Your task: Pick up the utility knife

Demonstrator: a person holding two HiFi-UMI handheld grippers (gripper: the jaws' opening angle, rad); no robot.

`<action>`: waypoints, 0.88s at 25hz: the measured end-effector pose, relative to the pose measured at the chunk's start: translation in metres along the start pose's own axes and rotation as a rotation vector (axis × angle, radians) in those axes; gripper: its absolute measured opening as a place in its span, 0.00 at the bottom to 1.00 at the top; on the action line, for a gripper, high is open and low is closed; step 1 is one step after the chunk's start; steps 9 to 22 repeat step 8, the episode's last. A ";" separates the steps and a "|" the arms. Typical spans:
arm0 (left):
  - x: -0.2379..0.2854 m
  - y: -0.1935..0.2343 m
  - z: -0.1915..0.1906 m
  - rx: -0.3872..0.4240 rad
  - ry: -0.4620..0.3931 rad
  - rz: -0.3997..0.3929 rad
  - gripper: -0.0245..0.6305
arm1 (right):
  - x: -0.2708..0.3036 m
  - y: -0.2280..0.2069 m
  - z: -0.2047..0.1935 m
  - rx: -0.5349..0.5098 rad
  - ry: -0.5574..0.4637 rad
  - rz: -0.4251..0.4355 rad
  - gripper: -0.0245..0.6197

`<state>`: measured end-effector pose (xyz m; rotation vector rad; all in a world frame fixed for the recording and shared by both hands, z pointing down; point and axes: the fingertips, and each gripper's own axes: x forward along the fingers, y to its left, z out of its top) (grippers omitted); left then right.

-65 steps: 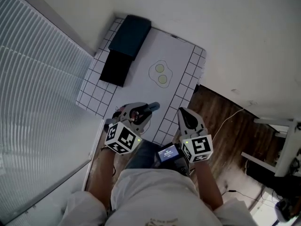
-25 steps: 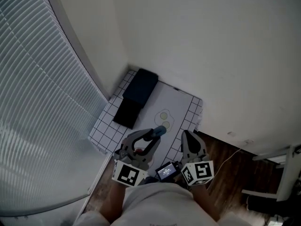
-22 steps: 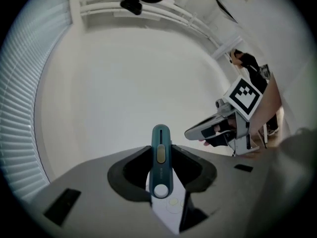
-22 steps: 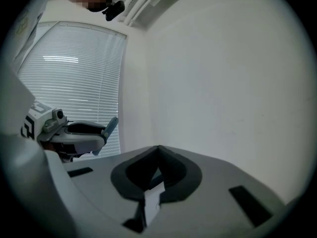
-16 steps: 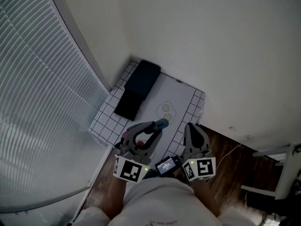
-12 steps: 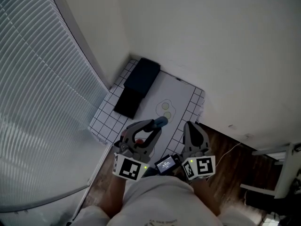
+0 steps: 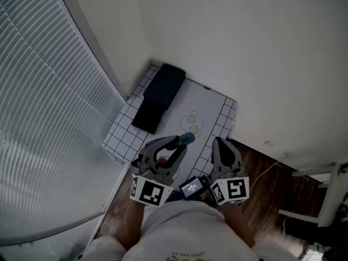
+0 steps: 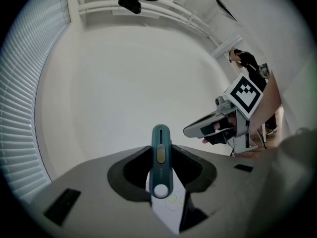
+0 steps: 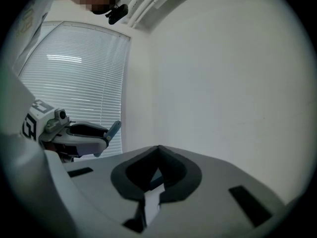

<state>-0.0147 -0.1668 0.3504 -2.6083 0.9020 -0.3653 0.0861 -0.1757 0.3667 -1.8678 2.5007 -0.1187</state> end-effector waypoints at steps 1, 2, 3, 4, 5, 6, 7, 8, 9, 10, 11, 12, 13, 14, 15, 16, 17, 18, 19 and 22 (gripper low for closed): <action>0.000 0.000 -0.001 0.012 0.005 -0.002 0.24 | 0.000 0.001 0.000 0.000 -0.001 0.001 0.05; 0.000 -0.001 -0.001 0.020 0.009 -0.004 0.24 | 0.000 0.001 0.000 0.000 0.000 0.001 0.05; 0.000 -0.002 -0.002 0.023 0.010 -0.007 0.24 | 0.000 0.002 -0.001 0.000 0.002 0.002 0.05; 0.000 -0.003 -0.002 0.022 0.011 -0.010 0.24 | 0.000 0.002 -0.002 0.001 0.005 0.003 0.05; 0.000 -0.003 -0.002 0.022 0.011 -0.011 0.24 | -0.001 0.003 -0.003 0.001 0.007 0.003 0.05; 0.000 -0.003 -0.002 0.021 0.010 -0.013 0.24 | -0.001 0.004 -0.004 0.001 0.010 0.003 0.05; 0.000 -0.003 -0.002 0.021 0.010 -0.014 0.24 | -0.001 0.004 -0.005 0.001 0.013 0.003 0.05; 0.000 -0.003 -0.002 0.021 0.009 -0.016 0.24 | -0.002 0.005 -0.006 0.000 0.015 0.002 0.05; 0.000 -0.003 -0.002 0.021 0.009 -0.016 0.24 | -0.002 0.005 -0.006 0.000 0.015 0.002 0.05; 0.000 -0.003 -0.002 0.021 0.009 -0.016 0.24 | -0.002 0.005 -0.006 0.000 0.015 0.002 0.05; 0.000 -0.003 -0.002 0.021 0.009 -0.016 0.24 | -0.002 0.005 -0.006 0.000 0.015 0.002 0.05; 0.000 -0.003 -0.002 0.021 0.009 -0.016 0.24 | -0.002 0.005 -0.006 0.000 0.015 0.002 0.05; 0.000 -0.003 -0.002 0.021 0.009 -0.016 0.24 | -0.002 0.005 -0.006 0.000 0.015 0.002 0.05; 0.000 -0.003 -0.002 0.021 0.009 -0.016 0.24 | -0.002 0.005 -0.006 0.000 0.015 0.002 0.05; 0.000 -0.003 -0.002 0.021 0.009 -0.016 0.24 | -0.002 0.005 -0.006 0.000 0.015 0.002 0.05; 0.000 -0.003 -0.002 0.021 0.009 -0.016 0.24 | -0.002 0.005 -0.006 0.000 0.015 0.002 0.05; 0.000 -0.003 -0.002 0.021 0.009 -0.016 0.24 | -0.002 0.005 -0.006 0.000 0.015 0.002 0.05; 0.000 -0.003 -0.002 0.021 0.009 -0.016 0.24 | -0.002 0.005 -0.006 0.000 0.015 0.002 0.05; 0.000 -0.003 -0.002 0.021 0.009 -0.016 0.24 | -0.002 0.005 -0.006 0.000 0.015 0.002 0.05; 0.000 -0.003 -0.002 0.021 0.009 -0.016 0.24 | -0.002 0.005 -0.006 0.000 0.015 0.002 0.05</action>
